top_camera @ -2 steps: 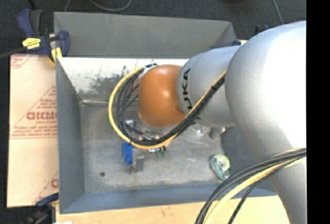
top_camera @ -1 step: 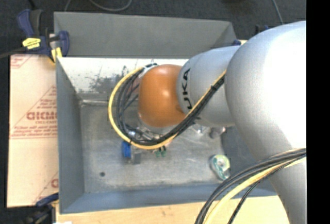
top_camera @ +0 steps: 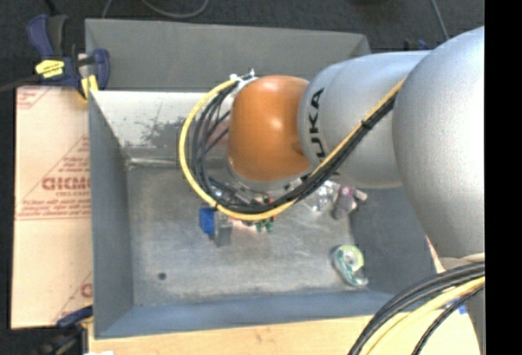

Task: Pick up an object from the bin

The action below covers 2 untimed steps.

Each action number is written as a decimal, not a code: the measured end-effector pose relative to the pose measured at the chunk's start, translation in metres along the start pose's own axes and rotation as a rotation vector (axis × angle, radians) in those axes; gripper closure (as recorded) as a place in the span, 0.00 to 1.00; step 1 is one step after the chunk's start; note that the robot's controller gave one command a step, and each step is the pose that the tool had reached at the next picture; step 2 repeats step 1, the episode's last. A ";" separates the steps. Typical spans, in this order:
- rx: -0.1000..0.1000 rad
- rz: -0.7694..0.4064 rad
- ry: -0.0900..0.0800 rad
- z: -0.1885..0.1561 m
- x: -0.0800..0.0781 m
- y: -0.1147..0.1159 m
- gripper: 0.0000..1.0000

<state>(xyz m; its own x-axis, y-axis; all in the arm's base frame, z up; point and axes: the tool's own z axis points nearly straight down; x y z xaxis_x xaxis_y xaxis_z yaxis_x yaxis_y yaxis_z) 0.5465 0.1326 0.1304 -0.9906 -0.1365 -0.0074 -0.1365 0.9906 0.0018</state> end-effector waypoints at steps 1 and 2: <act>0.001 0.005 -0.003 -0.070 -0.003 -0.001 1.00; 0.001 0.005 -0.003 -0.070 -0.003 -0.001 1.00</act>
Offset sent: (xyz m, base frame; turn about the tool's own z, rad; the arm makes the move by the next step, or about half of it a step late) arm -0.0002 -0.0001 0.0649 0.0000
